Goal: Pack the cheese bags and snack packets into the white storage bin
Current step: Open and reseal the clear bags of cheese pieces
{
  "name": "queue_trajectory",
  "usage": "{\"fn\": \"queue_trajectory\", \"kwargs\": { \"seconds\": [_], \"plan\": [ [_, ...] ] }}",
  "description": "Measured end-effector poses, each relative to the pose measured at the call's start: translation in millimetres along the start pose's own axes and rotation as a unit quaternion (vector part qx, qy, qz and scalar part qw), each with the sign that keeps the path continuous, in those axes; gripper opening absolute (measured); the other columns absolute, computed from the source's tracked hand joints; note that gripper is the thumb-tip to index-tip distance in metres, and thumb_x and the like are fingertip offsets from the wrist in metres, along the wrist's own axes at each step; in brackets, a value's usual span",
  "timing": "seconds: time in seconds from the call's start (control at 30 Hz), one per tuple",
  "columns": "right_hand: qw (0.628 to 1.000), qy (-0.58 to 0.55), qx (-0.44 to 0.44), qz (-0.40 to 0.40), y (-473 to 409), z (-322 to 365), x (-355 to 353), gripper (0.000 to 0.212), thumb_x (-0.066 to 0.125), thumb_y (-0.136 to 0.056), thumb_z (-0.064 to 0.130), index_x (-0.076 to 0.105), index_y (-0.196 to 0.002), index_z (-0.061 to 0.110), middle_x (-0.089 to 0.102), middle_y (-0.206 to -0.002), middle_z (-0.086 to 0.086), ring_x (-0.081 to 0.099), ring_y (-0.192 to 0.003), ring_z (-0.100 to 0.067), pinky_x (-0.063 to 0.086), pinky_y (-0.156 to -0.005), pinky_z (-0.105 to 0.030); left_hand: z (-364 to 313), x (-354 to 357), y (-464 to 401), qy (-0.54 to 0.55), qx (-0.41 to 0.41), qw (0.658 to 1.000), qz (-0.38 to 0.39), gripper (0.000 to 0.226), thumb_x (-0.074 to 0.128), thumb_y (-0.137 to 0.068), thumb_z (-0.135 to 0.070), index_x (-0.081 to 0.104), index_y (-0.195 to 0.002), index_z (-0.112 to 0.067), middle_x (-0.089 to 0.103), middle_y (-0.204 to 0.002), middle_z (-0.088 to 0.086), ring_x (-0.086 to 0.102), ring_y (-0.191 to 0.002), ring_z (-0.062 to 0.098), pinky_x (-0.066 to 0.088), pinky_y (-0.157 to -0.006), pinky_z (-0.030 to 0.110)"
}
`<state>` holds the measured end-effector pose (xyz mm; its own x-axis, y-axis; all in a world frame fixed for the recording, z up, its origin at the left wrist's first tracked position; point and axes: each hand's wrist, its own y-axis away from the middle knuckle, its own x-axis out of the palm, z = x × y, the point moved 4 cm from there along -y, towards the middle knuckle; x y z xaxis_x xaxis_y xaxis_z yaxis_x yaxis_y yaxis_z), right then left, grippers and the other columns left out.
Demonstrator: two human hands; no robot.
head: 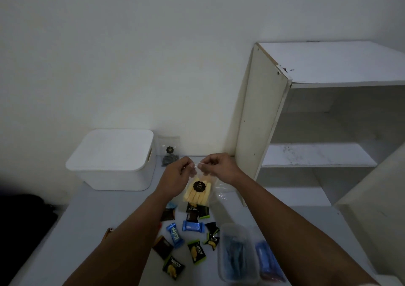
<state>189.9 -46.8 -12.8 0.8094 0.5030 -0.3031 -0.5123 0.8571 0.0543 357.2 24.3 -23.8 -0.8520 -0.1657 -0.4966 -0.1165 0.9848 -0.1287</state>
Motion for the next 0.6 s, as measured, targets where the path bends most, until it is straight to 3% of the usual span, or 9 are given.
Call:
{"fn": "queue_trajectory", "kwargs": {
  "seconds": [0.13, 0.27, 0.43, 0.6],
  "plan": [
    [1.000, 0.020, -0.001, 0.011, 0.2, 11.5, 13.4, 0.011, 0.073, -0.091, 0.017, 0.076, -0.089, 0.006, 0.071, -0.070, 0.001, 0.066, -0.062, -0.002, 0.049, -0.059, -0.016, -0.2, -13.3, 1.7, 0.004, -0.005, 1.000, 0.019, 0.018, 0.056, -0.101, -0.019, 0.069, -0.088, -0.018, 0.076, -0.082, -0.003, 0.072, -0.077, 0.011, 0.061, -0.078, 0.040],
    [0.999, 0.045, -0.005, 0.028, -0.9, 27.4, 37.8, 0.015, 0.068, -0.096, 0.019, 0.070, -0.087, 0.007, 0.067, -0.073, -0.003, 0.064, -0.061, -0.001, 0.049, -0.059, -0.013, 2.2, -34.6, 6.6, 0.010, 0.007, 1.000, 0.020, 0.018, 0.055, -0.101, -0.018, 0.066, -0.086, -0.017, 0.074, -0.077, -0.002, 0.070, -0.072, 0.011, 0.058, -0.071, 0.034],
    [0.999, 0.046, -0.014, -0.012, -0.6, 48.2, 74.6, 0.022, 0.073, -0.092, 0.019, 0.073, -0.090, -0.002, 0.068, -0.069, 0.001, 0.064, -0.060, -0.002, 0.048, -0.057, -0.013, 19.1, -73.5, 18.4, 0.023, 0.010, 1.000, 0.011, 0.016, 0.051, -0.104, -0.017, 0.063, -0.096, -0.012, 0.073, -0.081, 0.002, 0.071, -0.074, 0.015, 0.059, -0.072, 0.036],
    [0.998, 0.048, -0.006, -0.046, 8.4, 60.9, 101.2, 0.016, 0.075, -0.090, 0.019, 0.075, -0.089, 0.003, 0.072, -0.077, -0.006, 0.068, -0.068, -0.008, 0.056, -0.066, -0.023, 32.6, -113.4, 28.4, 0.055, -0.002, 0.998, 0.016, 0.016, 0.053, -0.103, -0.018, 0.064, -0.093, -0.013, 0.074, -0.081, 0.005, 0.070, -0.073, 0.013, 0.059, -0.068, 0.029]
  ]
}}
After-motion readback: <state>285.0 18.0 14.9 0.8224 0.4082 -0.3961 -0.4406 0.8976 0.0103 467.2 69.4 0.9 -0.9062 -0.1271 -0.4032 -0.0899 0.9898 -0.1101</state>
